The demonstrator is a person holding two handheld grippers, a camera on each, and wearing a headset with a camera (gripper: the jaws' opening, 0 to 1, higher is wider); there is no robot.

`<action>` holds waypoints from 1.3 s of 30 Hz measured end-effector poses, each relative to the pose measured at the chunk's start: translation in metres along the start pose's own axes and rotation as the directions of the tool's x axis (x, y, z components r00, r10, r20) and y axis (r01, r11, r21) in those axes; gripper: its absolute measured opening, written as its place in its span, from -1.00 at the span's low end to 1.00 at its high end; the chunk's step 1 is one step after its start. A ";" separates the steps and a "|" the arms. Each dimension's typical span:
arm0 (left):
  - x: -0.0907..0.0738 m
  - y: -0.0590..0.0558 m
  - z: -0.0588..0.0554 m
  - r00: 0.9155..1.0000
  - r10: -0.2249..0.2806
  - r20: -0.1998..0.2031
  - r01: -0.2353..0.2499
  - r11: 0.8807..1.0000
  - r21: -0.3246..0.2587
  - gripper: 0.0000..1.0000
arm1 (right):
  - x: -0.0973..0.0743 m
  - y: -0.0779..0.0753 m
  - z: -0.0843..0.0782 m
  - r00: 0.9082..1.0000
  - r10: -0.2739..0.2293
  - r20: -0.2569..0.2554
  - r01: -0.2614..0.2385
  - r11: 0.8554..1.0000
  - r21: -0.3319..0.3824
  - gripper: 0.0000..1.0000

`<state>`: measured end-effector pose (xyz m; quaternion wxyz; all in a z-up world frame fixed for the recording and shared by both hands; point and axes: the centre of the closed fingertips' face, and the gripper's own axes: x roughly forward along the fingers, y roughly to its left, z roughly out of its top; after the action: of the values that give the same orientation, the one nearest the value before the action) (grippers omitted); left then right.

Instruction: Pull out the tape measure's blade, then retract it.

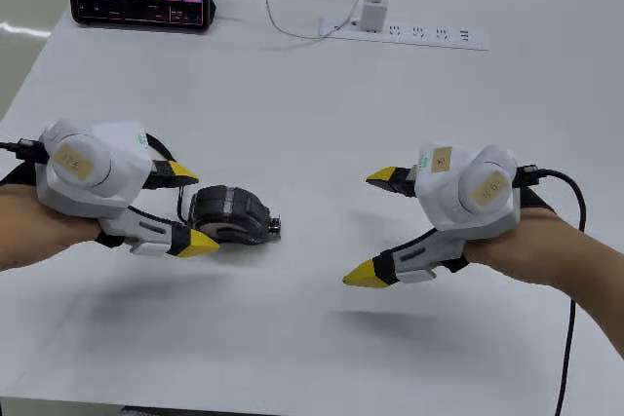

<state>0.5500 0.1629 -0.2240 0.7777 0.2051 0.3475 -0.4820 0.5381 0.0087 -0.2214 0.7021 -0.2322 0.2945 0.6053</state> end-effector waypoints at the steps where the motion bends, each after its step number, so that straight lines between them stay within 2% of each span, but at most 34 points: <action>1: 0.001 0.000 -0.001 1.000 -0.004 -0.006 0.004 1.000 0.001 -0.03 | 0.001 0.000 0.000 1.000 0.001 0.000 -0.001 1.000 0.000 0.56; 5: 0.003 0.002 -0.002 1.000 -0.008 -0.017 0.008 1.000 0.011 -0.10 | 0.002 -0.001 0.001 1.000 0.005 0.003 -0.005 1.000 0.003 0.56; 8: 0.005 -0.002 -0.003 0.999 -0.030 -0.027 0.030 0.999 0.021 -0.23 | 0.004 -0.001 0.001 1.000 0.010 0.005 -0.010 1.000 0.004 0.56; 11: 0.008 -0.005 -0.005 0.998 -0.042 -0.036 0.043 0.999 0.032 -0.26 | 0.006 -0.001 0.001 1.000 0.015 0.004 -0.015 1.000 0.003 0.56; 19: 0.014 -0.007 -0.007 0.996 -0.062 -0.064 0.065 0.997 0.047 -0.31 | 0.007 0.000 0.002 1.000 0.024 0.003 -0.024 1.000 0.001 0.54; 25: 0.015 -0.005 -0.007 0.996 -0.063 -0.069 0.067 0.996 0.059 -0.41 | 0.010 0.000 0.002 1.000 0.028 0.001 -0.028 1.000 0.003 0.52; 39: 0.016 -0.004 -0.008 0.995 -0.063 -0.078 0.069 0.996 0.065 -0.44 | 0.018 -0.004 0.010 0.999 0.027 0.028 -0.027 1.000 -0.001 0.43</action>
<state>0.5480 0.1566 -0.2409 0.7403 0.2377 0.3670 -0.5108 0.5452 0.0280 -0.2264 0.6977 -0.2200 0.2876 0.6181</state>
